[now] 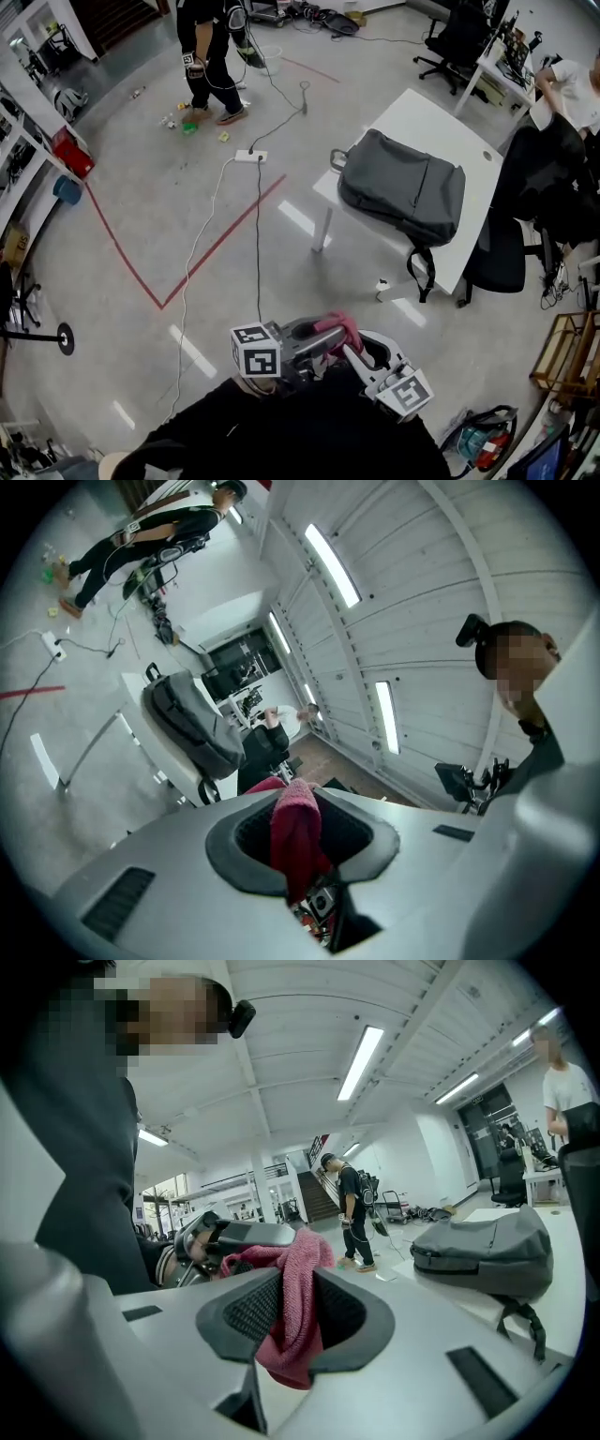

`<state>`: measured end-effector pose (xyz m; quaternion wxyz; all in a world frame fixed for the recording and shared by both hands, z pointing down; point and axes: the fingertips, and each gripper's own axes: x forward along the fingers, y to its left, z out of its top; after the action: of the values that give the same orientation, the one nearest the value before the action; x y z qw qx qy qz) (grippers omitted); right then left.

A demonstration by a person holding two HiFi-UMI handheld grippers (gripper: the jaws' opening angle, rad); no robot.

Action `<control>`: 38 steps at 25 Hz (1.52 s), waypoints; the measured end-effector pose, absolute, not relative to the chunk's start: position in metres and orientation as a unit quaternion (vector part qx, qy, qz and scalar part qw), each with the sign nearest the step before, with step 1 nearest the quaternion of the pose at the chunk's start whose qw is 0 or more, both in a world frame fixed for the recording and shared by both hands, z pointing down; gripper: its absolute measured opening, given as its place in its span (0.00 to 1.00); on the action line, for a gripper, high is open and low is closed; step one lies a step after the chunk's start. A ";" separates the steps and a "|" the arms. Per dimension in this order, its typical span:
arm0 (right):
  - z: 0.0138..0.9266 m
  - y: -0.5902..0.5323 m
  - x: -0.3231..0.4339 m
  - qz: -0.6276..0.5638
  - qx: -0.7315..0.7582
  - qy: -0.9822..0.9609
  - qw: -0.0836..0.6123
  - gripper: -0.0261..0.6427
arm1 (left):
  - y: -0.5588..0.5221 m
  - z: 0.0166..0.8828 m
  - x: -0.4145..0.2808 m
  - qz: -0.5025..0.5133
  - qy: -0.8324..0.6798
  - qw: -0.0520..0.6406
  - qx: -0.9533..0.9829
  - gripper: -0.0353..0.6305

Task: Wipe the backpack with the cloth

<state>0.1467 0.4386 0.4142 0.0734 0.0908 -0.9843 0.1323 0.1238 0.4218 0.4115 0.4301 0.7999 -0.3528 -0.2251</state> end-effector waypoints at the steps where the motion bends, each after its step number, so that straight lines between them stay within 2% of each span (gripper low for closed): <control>1: 0.416 0.432 0.146 0.135 0.095 -0.984 0.070 0.18 | 0.417 0.413 0.122 -0.234 -0.349 0.435 0.796 0.17; 6: 0.434 0.390 0.140 0.170 0.107 -0.978 0.057 0.14 | 0.382 0.425 0.111 -0.237 -0.362 0.448 0.782 0.18; 18: 0.405 0.225 0.150 0.173 0.133 -0.976 0.005 0.13 | 0.237 0.397 0.099 -0.246 -0.422 0.392 0.780 0.20; 28: 0.421 0.112 0.209 0.181 0.205 -0.962 0.003 0.13 | 0.158 0.400 0.117 -0.240 -0.428 0.391 0.779 0.20; 38: 0.431 0.063 0.210 0.178 0.272 -0.945 0.025 0.13 | 0.108 0.403 0.097 -0.227 -0.401 0.407 0.788 0.20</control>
<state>0.2104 0.0626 0.4311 0.0246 0.2725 -0.9452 0.1780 0.0967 0.1082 0.4029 0.4073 0.7882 -0.4014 -0.2274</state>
